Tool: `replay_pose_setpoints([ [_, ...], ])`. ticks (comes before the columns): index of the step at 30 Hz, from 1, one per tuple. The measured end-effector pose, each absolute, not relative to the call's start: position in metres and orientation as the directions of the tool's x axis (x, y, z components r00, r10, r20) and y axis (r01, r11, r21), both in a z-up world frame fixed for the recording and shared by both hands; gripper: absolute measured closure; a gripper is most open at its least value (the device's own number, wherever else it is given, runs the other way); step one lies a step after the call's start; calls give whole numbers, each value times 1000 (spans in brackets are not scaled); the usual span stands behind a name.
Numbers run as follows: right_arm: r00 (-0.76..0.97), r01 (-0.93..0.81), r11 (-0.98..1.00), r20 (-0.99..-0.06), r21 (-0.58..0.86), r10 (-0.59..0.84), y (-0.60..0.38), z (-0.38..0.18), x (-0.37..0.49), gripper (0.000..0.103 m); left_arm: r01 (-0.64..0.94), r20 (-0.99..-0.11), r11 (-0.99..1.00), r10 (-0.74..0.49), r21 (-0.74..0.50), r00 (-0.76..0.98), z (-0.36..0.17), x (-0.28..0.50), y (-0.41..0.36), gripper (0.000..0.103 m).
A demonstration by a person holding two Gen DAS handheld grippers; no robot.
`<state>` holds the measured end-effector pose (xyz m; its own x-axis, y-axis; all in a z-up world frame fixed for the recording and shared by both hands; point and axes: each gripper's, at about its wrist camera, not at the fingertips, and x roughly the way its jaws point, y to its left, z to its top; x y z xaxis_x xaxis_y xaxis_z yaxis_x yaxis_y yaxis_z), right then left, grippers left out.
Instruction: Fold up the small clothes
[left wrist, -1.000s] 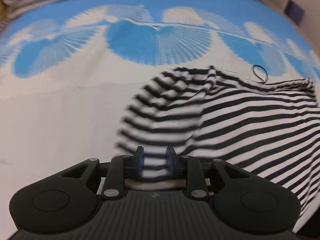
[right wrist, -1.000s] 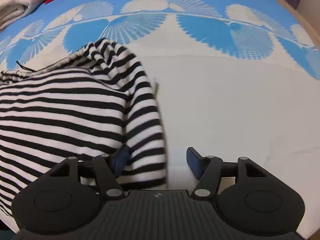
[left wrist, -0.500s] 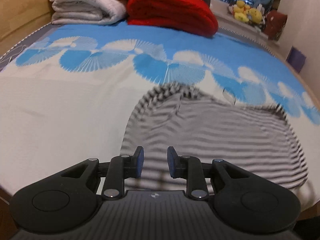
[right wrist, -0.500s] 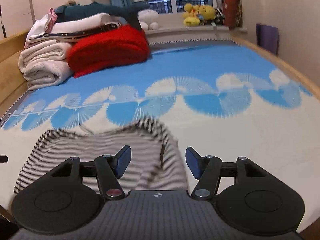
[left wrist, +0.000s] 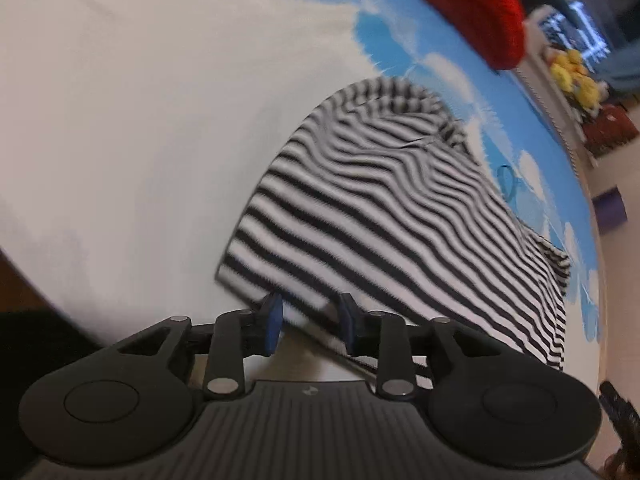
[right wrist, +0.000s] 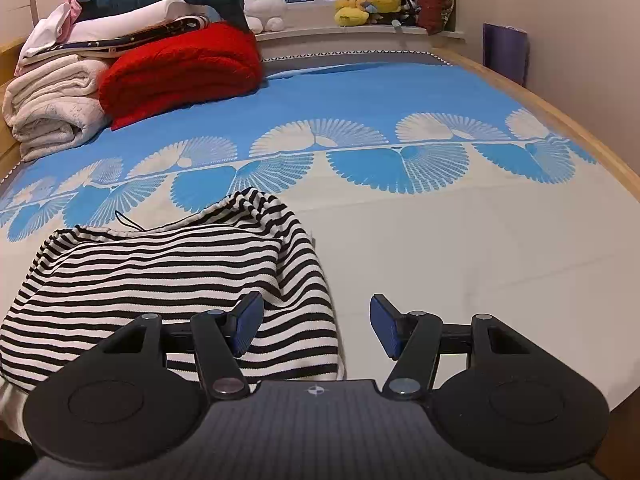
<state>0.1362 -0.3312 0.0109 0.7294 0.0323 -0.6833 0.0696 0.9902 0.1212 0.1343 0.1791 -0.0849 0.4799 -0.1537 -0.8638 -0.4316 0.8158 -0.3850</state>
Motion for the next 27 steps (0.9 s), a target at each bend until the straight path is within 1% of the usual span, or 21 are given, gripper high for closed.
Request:
replay_pose_setpoints([
  [2,731,69,990,-681,122,32,-333,11,135,42,-471,-881,811,-110,-347,460,-89,134,181,59],
  [4,733,71,990,-679,120,30,-335,11,134,42,-513,-888,789,-88,-339,452,-91,131,186,57],
  [9,731,93,988,-682,124,16,-343,10,133,42,-526,-881,768,-105,-366,460,-95,137,188,57],
  [20,732,105,988,-682,114,1,-343,10,132,42,-503,-867,790,-69,-349,493,-99,144,179,58],
  [21,731,107,988,-682,112,-2,-344,10,132,42,-499,-867,796,-63,-342,495,-98,145,178,61],
  [22,730,109,988,-683,111,-4,-344,10,132,42,-490,-865,806,-52,-331,499,-98,147,177,76],
  [23,729,111,988,-685,110,-6,-345,9,132,42,-480,-864,821,-34,-310,502,-96,147,175,95],
  [27,727,118,988,-686,97,-20,-345,9,131,42,-452,-840,852,25,-265,541,-79,144,171,98],
])
